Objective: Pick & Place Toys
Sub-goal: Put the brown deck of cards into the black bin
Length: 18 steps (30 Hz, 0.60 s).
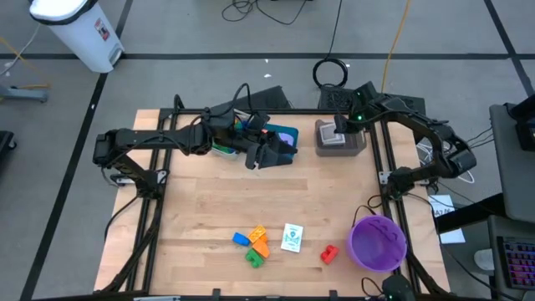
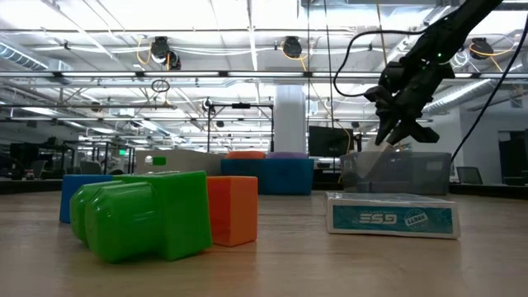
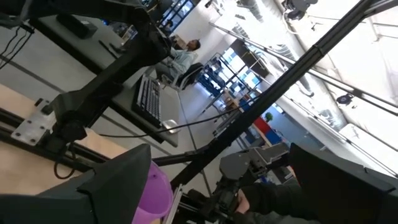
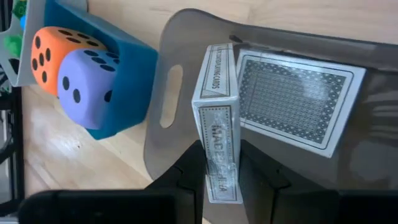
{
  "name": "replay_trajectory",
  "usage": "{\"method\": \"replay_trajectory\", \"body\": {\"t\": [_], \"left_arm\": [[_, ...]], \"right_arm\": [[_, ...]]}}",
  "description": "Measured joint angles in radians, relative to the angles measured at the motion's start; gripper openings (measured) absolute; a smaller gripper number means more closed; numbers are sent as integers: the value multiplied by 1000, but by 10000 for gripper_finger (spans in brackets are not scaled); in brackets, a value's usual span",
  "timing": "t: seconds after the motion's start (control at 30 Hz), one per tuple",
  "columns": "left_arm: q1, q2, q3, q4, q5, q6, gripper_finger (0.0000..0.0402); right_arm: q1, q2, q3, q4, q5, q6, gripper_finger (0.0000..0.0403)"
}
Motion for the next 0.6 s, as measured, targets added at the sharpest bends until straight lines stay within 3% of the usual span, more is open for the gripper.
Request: {"method": "replay_trajectory", "body": {"t": [0.6], "left_arm": [[0, 0, 0, 0, -17, 18, 390]], "right_arm": [[-38, 45, 2, 22, -20, 42, 76]]}}
